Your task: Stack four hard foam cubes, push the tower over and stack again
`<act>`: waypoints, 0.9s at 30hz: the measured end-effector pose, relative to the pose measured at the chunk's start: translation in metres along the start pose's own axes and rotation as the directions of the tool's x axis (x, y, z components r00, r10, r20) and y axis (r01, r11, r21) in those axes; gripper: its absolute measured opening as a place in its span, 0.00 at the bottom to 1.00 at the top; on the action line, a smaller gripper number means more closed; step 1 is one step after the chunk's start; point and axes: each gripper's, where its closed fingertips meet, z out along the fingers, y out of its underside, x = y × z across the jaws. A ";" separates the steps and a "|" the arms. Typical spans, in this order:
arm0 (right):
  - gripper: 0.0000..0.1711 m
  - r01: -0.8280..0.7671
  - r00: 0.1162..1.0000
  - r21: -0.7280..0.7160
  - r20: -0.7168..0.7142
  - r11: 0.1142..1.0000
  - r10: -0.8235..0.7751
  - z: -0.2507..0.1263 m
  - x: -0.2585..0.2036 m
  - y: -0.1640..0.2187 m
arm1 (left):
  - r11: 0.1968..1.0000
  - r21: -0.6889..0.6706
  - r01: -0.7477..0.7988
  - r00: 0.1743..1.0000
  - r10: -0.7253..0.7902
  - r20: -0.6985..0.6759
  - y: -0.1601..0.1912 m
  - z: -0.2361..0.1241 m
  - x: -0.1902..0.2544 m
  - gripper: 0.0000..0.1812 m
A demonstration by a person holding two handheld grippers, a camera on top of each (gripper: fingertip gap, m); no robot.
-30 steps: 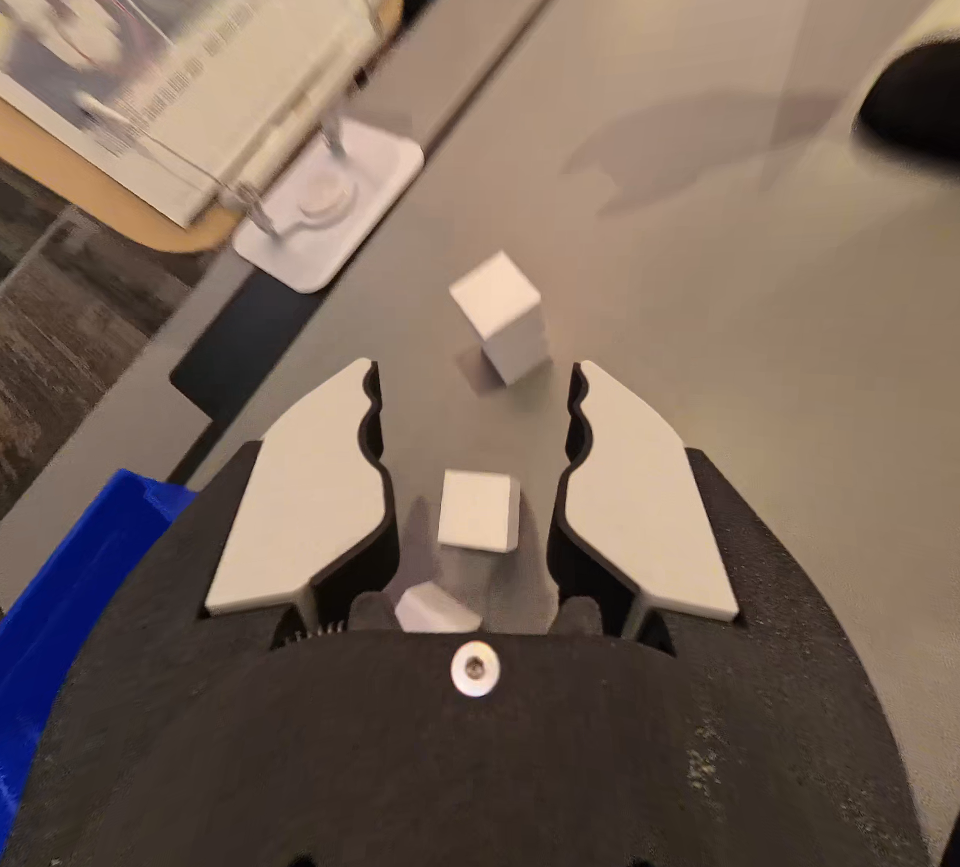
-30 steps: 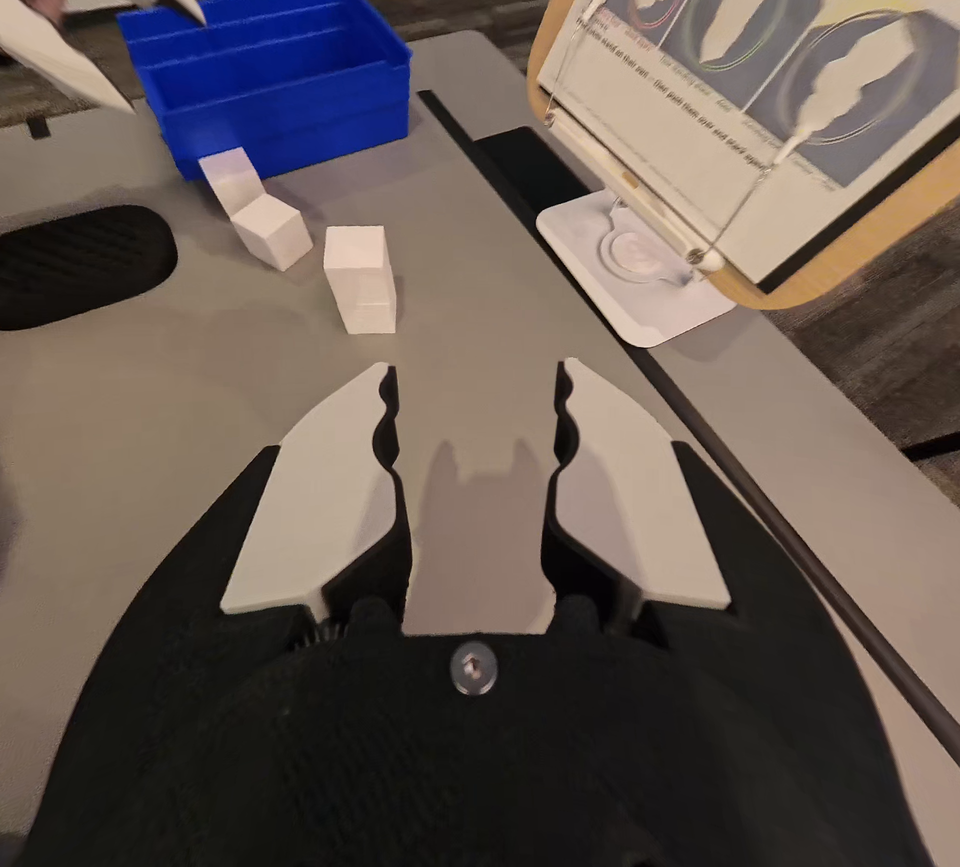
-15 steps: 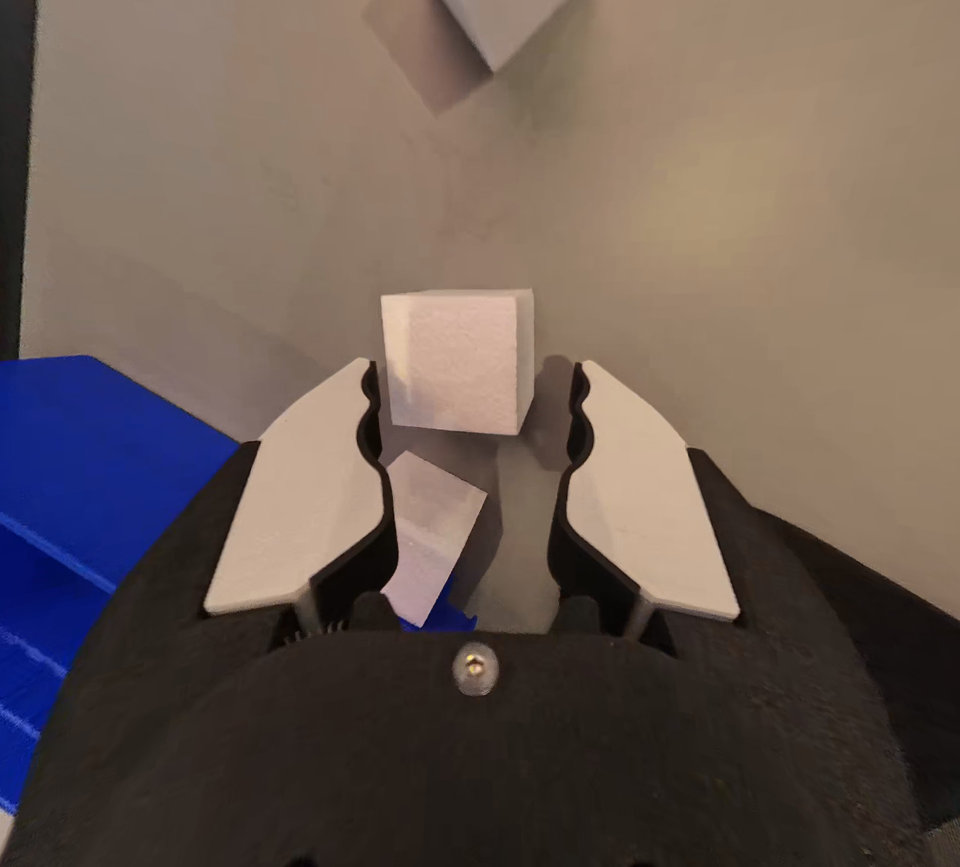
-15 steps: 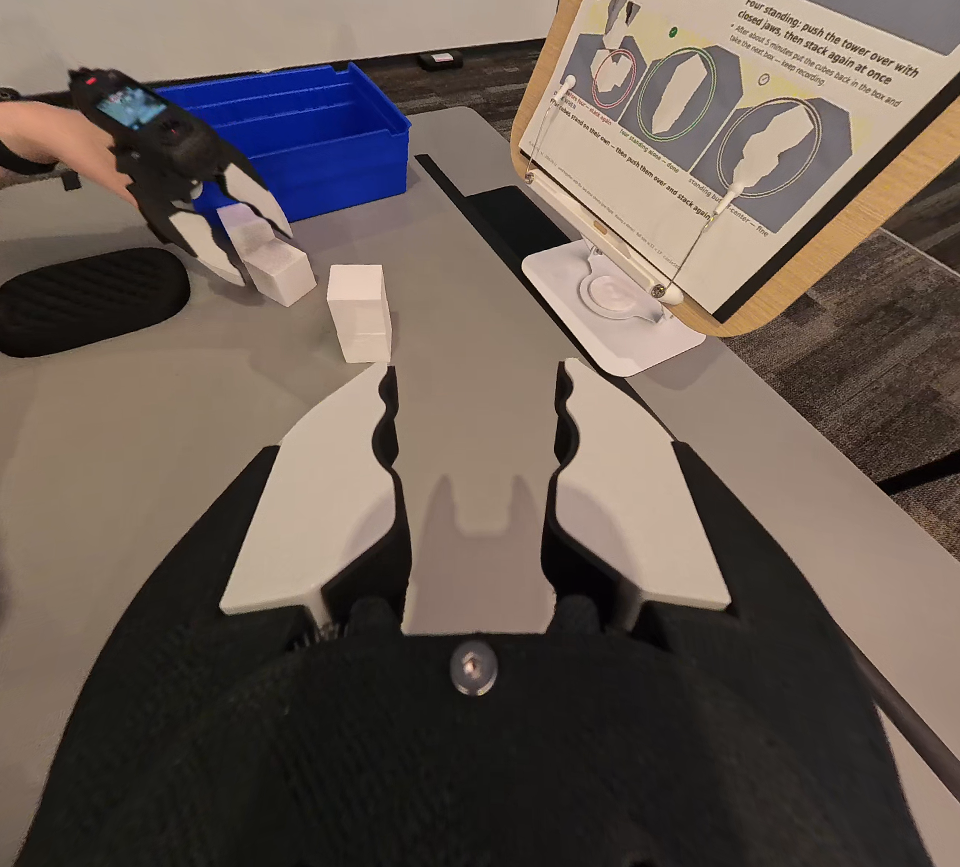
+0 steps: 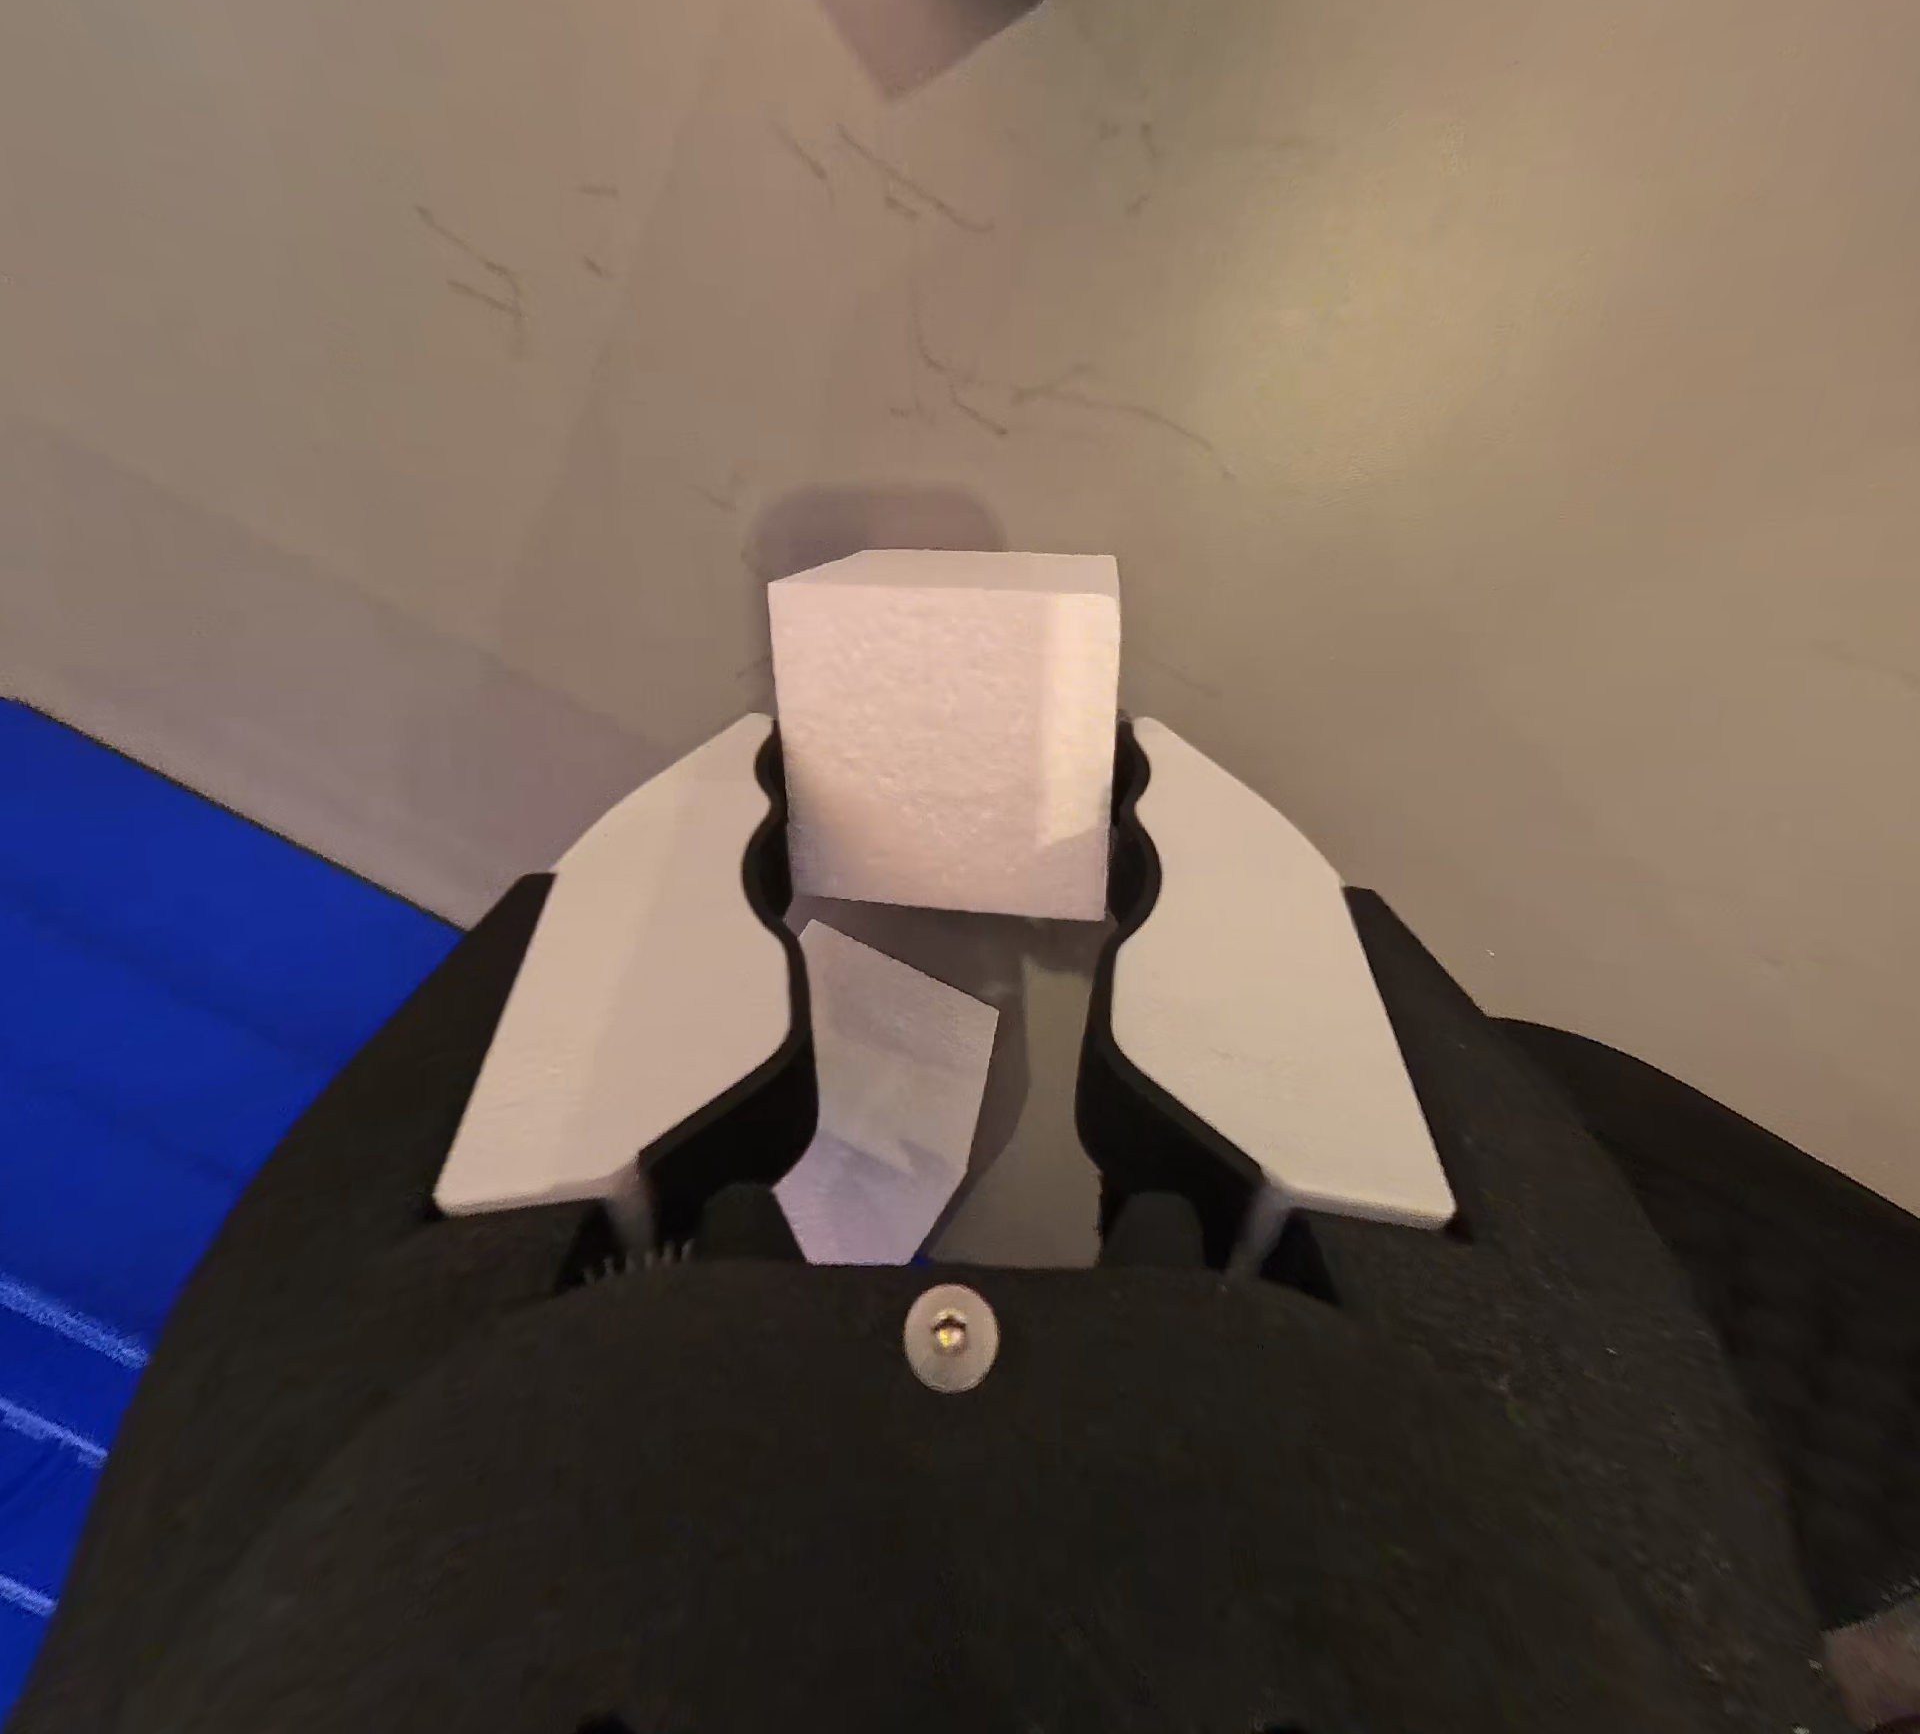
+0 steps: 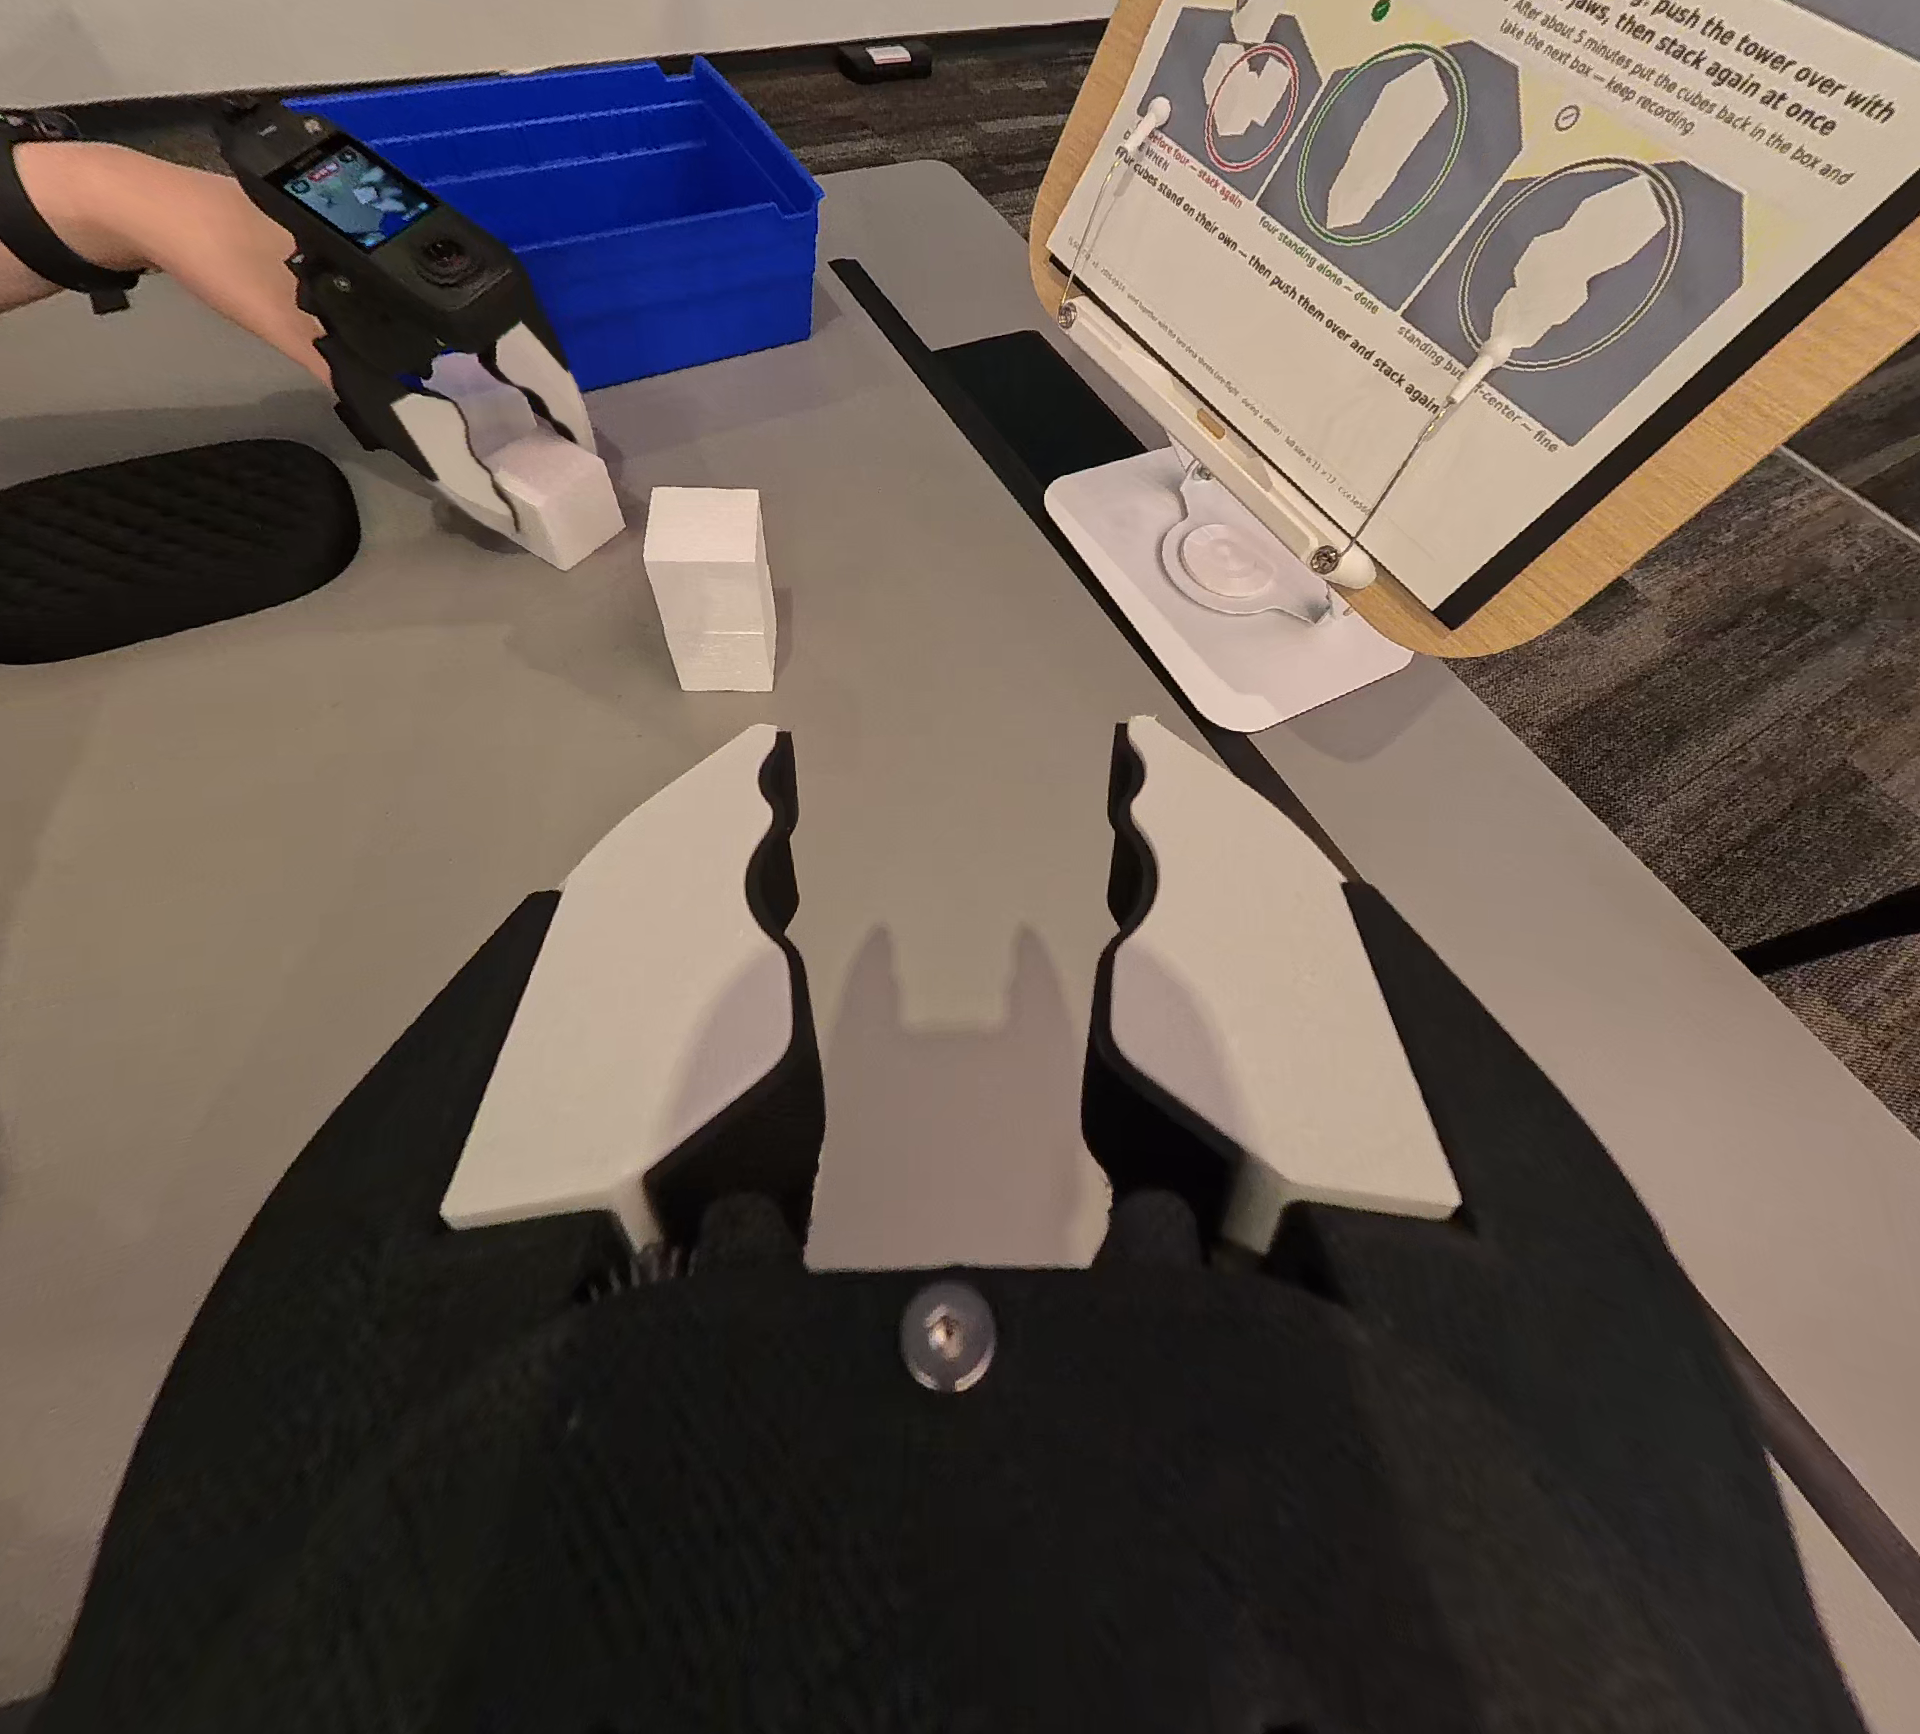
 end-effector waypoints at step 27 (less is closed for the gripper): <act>0.34 -0.037 0.999 -0.005 0.016 0.999 0.037 -0.005 0.007 0.010 | 0.912 0.130 0.389 0.915 -0.399 0.062 -0.167 -0.093 -0.012 0.33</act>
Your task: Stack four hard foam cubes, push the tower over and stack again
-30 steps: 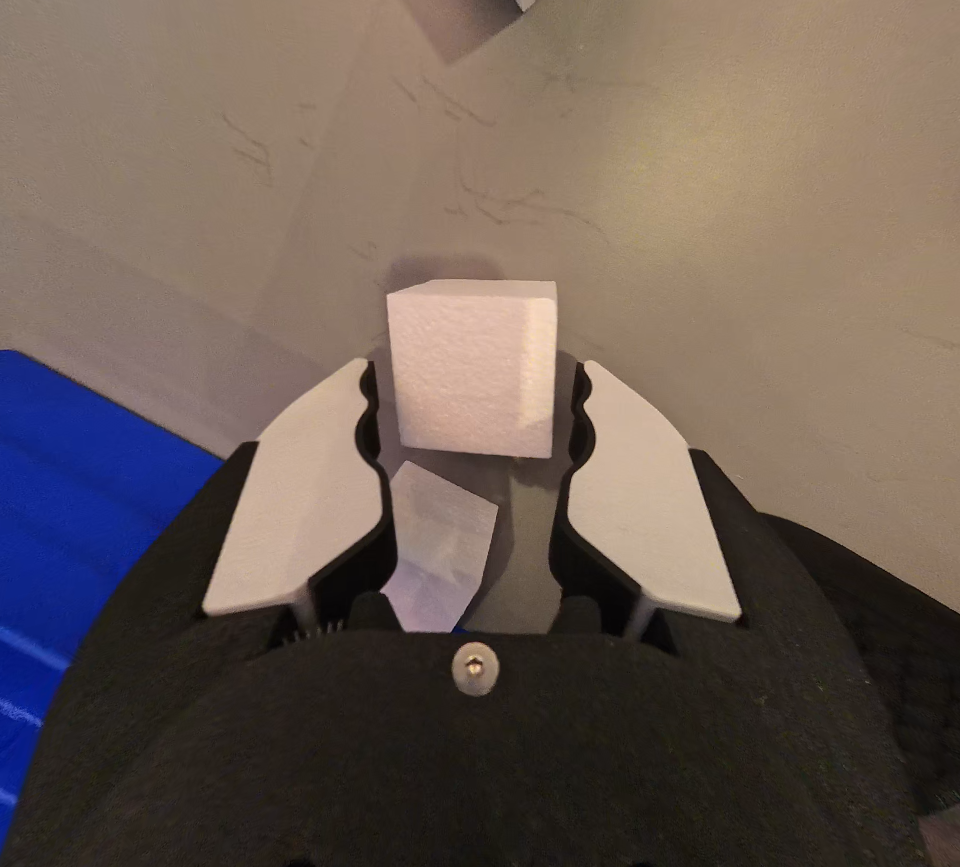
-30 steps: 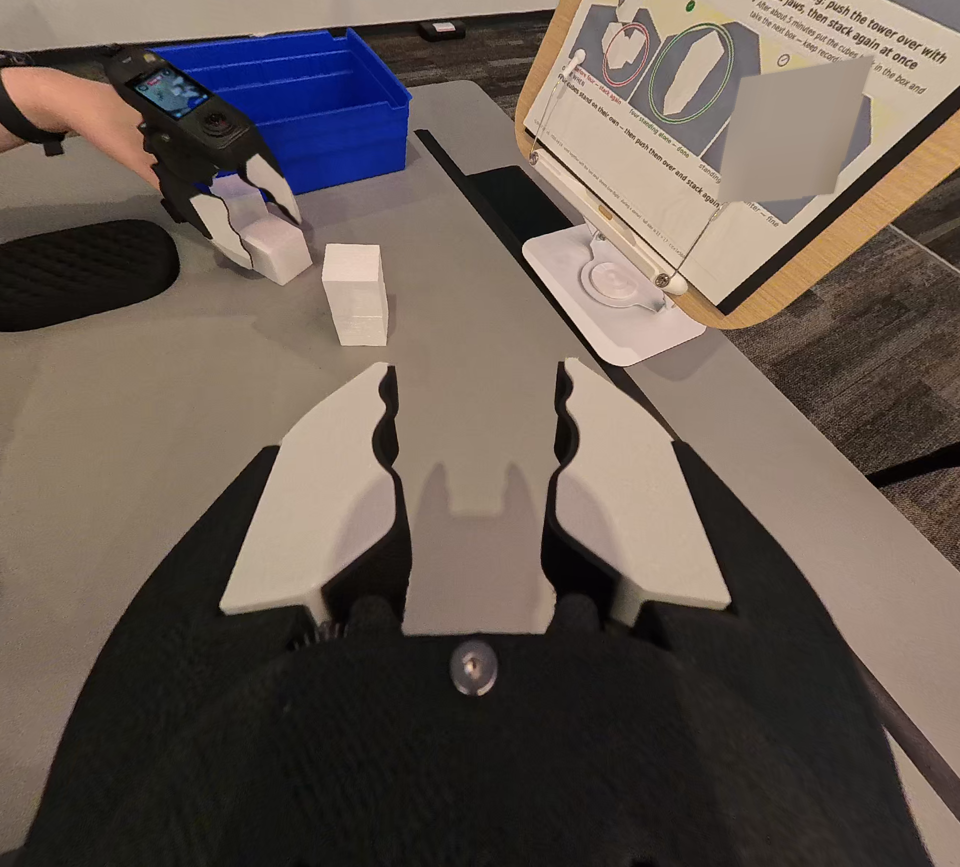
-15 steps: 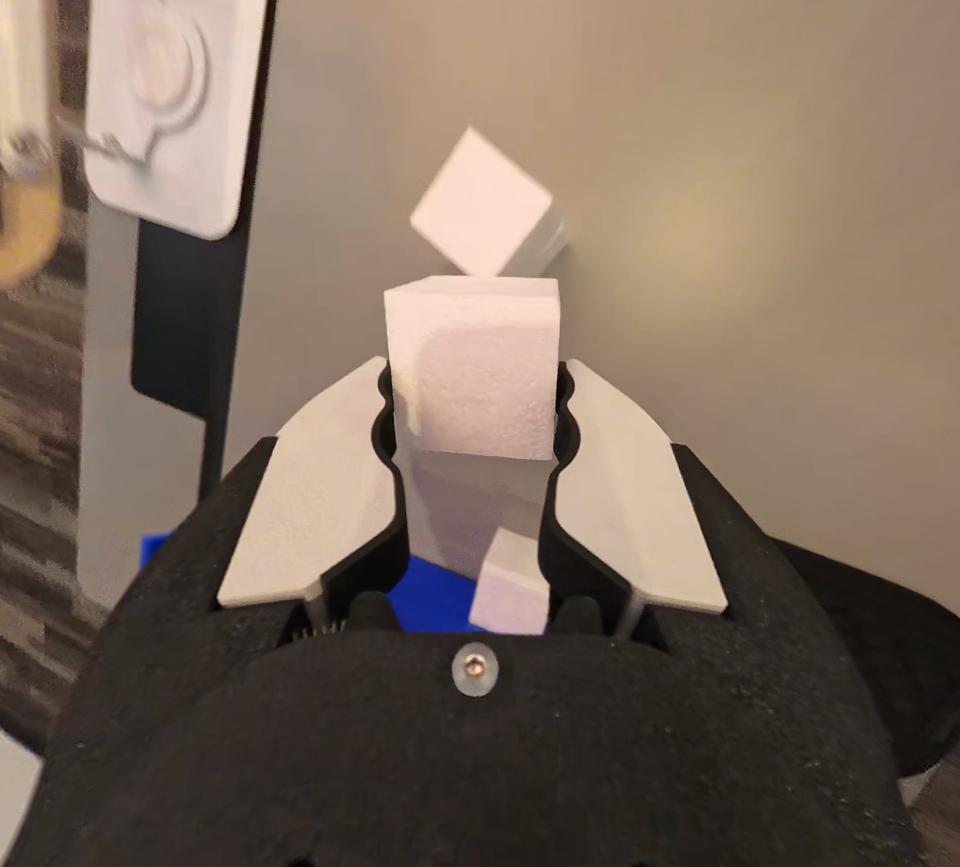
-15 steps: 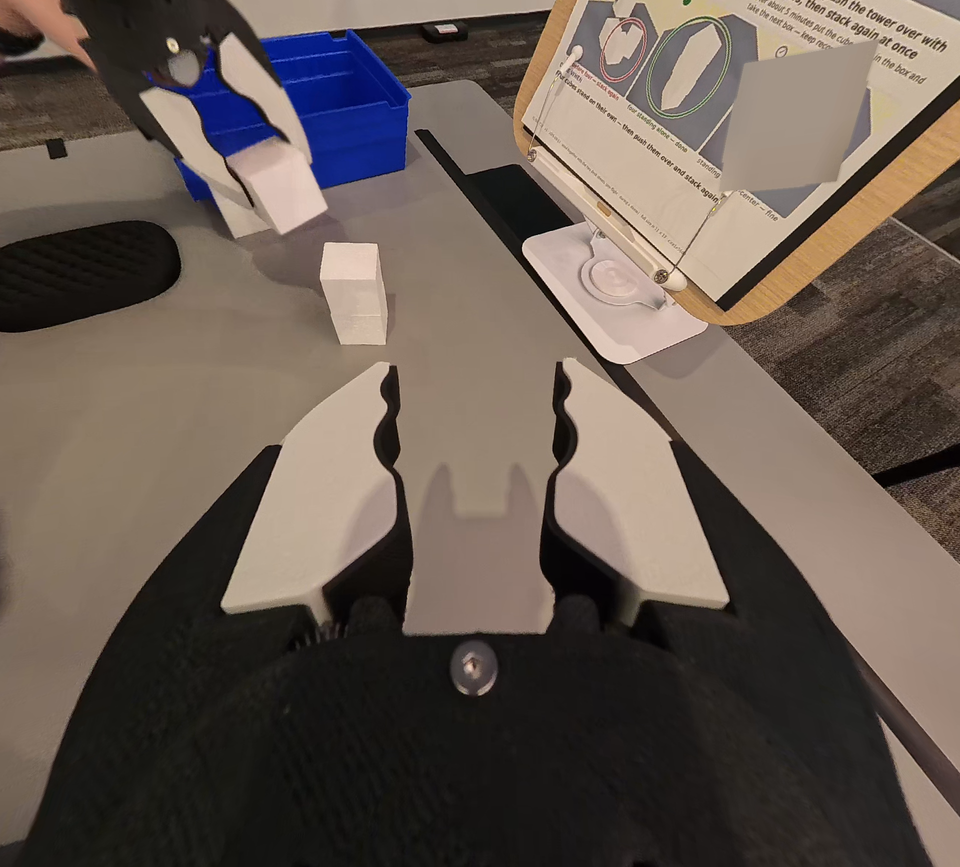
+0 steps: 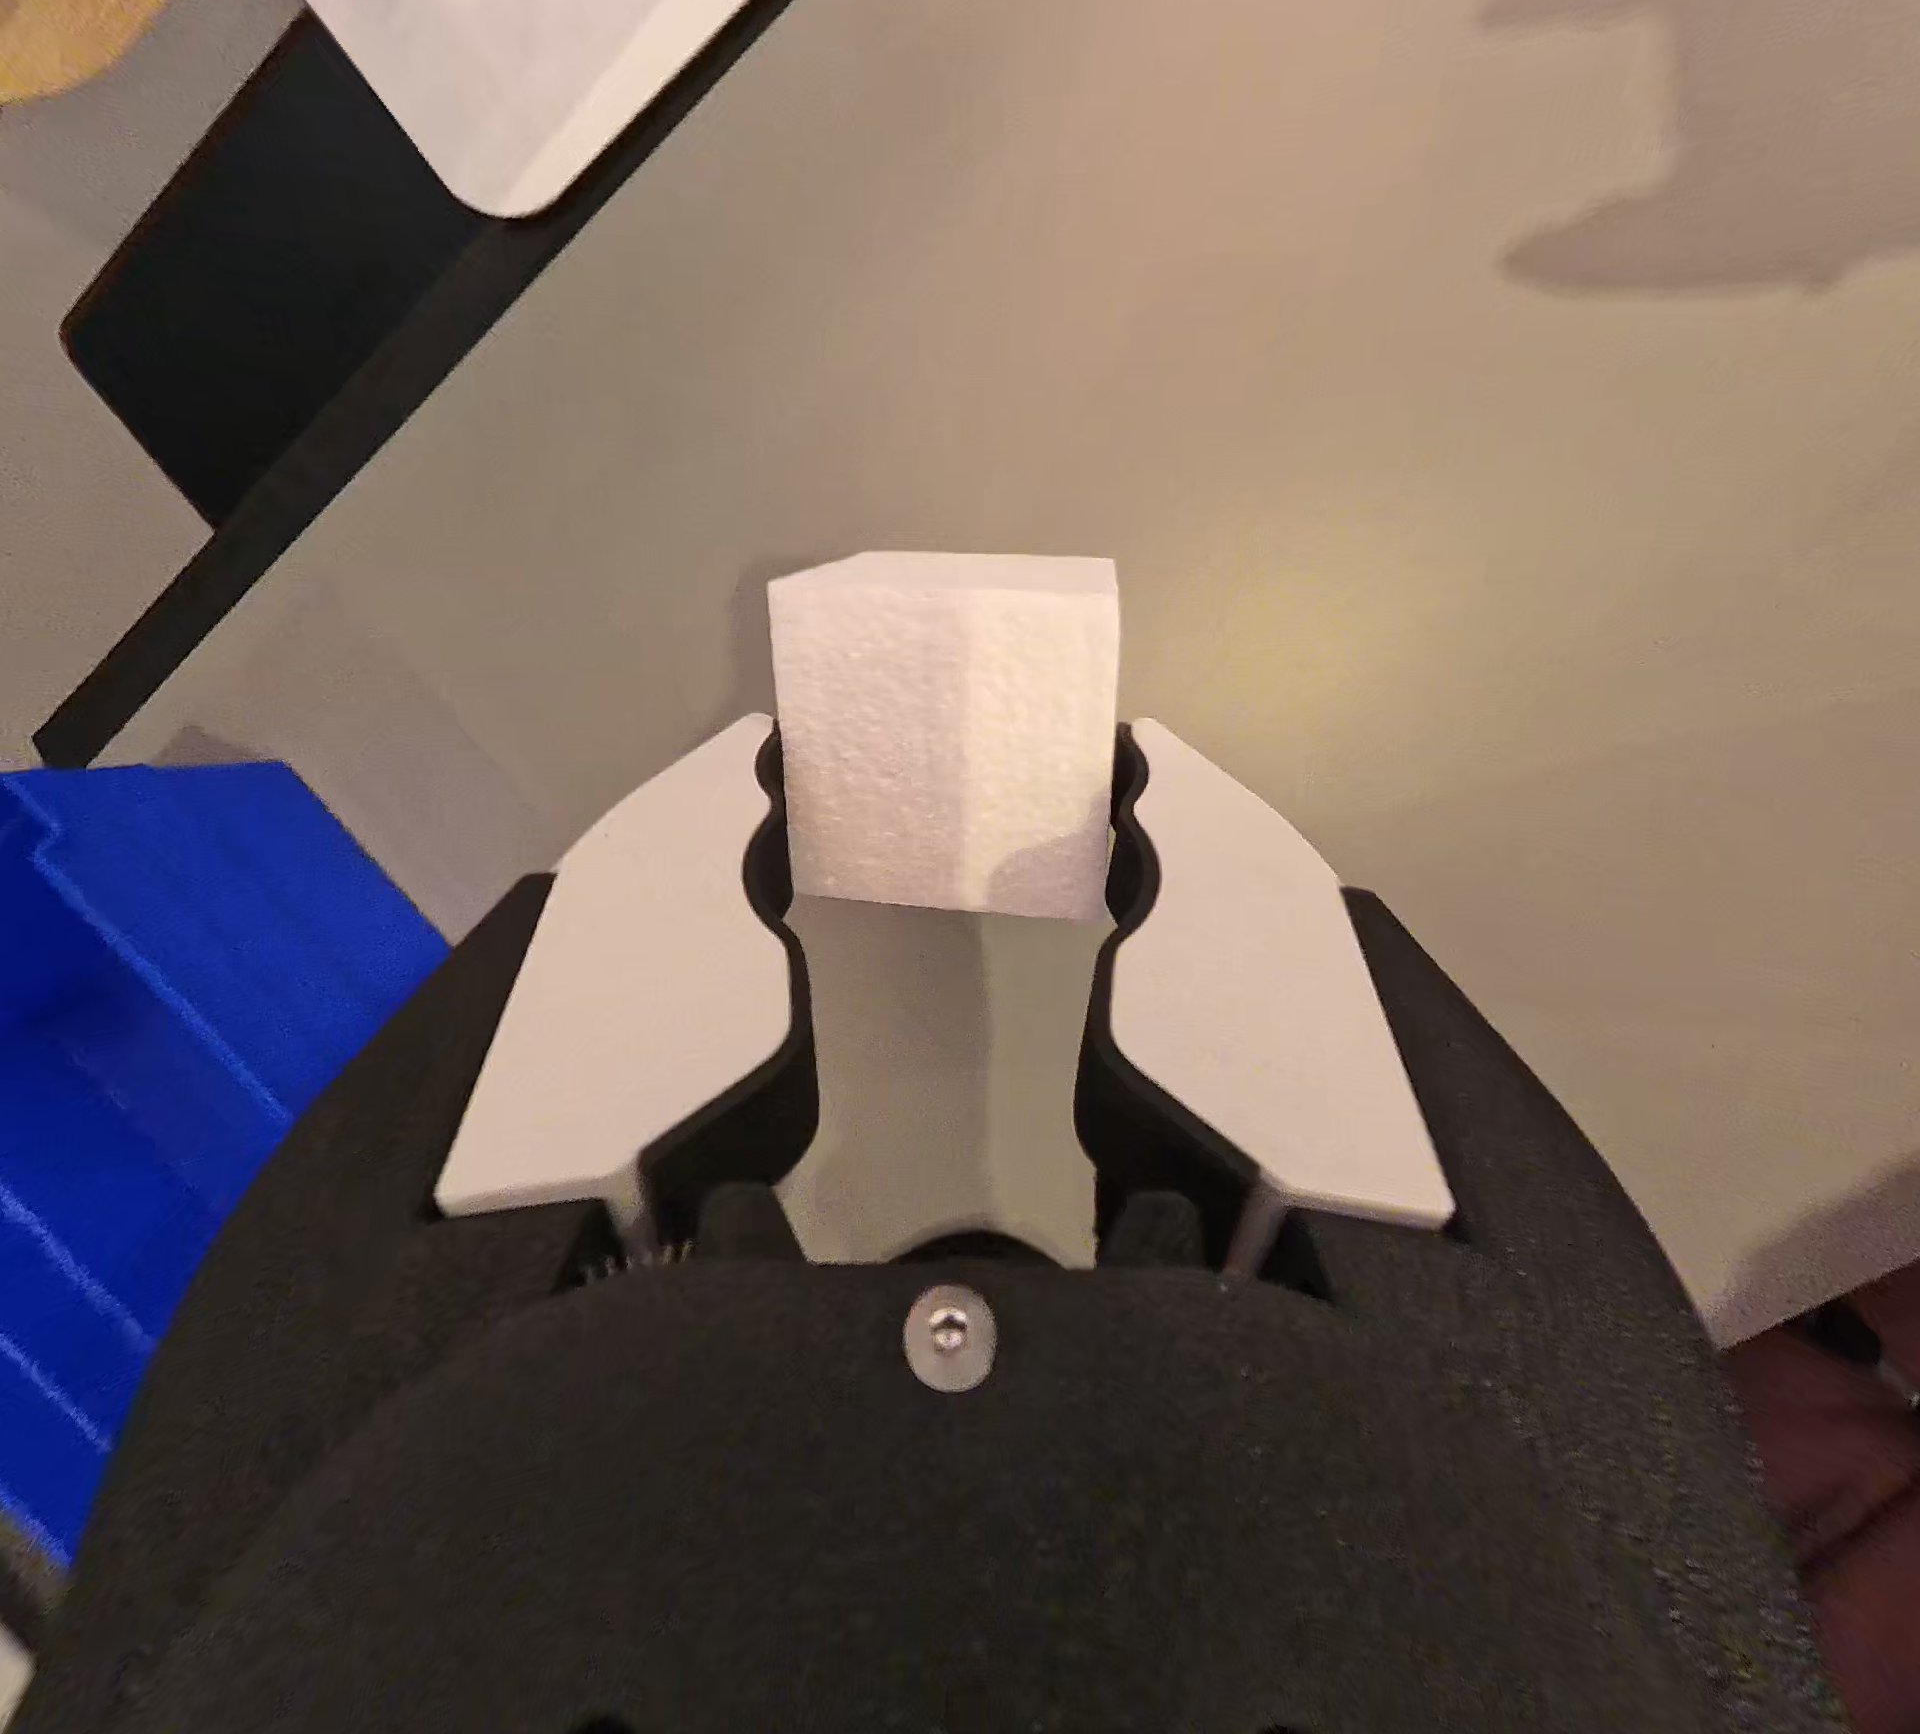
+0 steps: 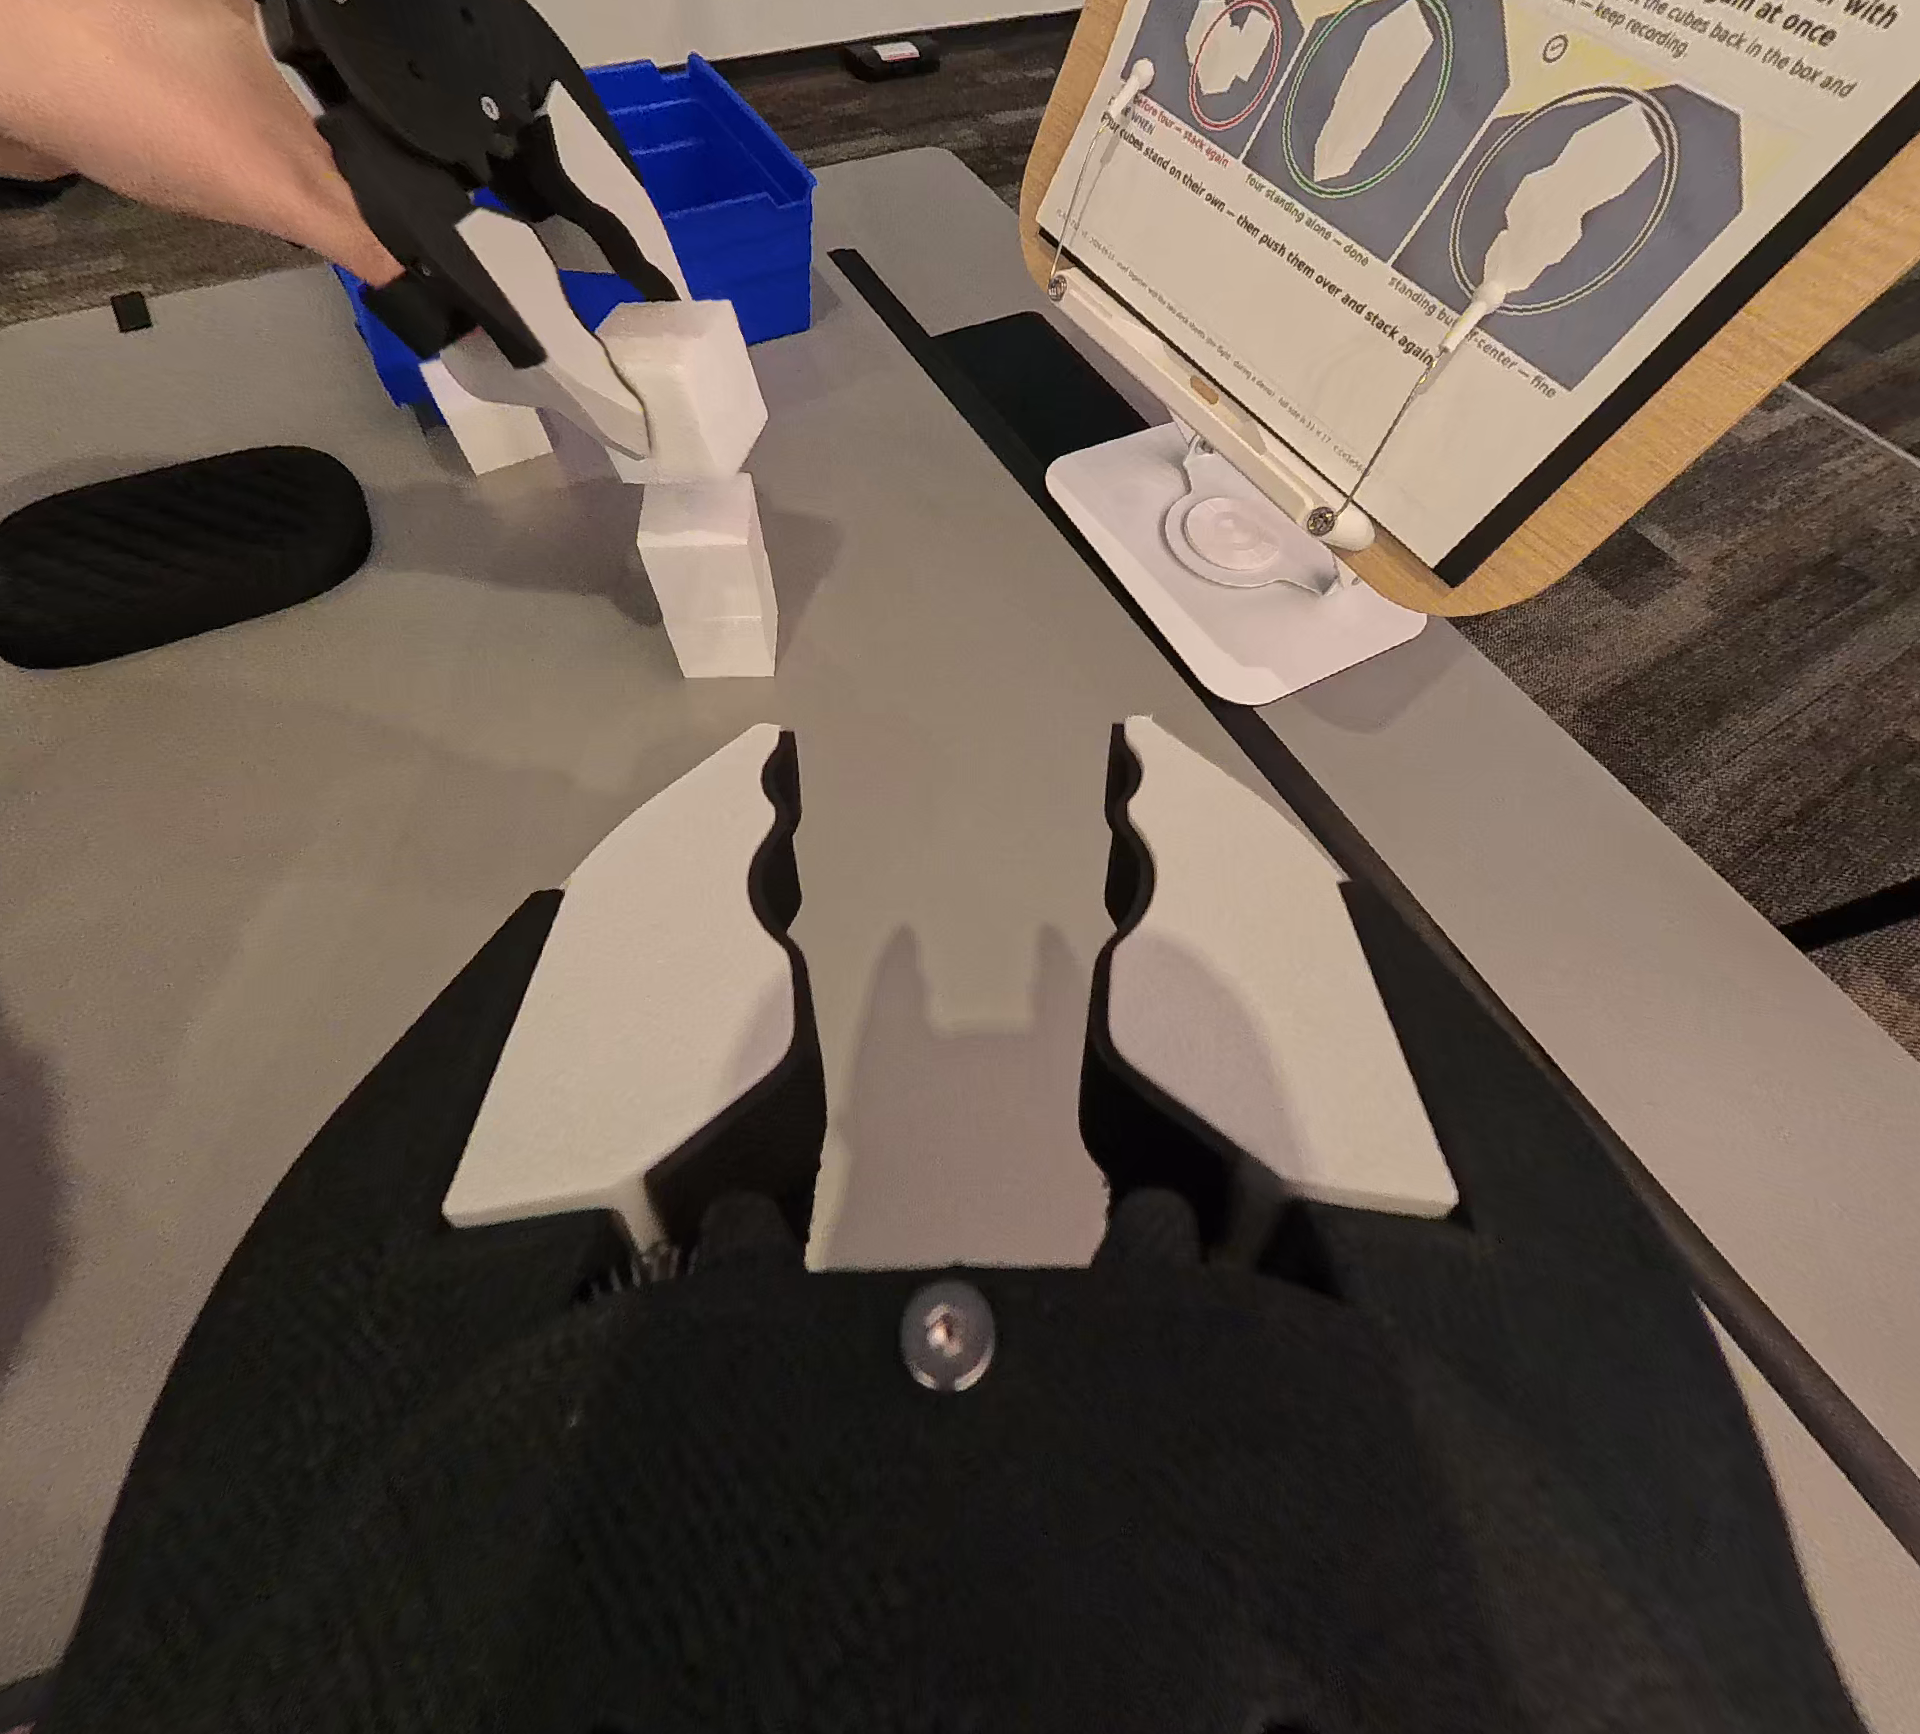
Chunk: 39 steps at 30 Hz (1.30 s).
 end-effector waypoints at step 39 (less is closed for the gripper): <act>0.34 -0.017 0.995 0.050 0.096 0.999 0.012 -0.014 -0.006 0.003 | 0.976 -0.143 0.164 0.976 -0.139 0.170 0.016 0.020 0.010 0.33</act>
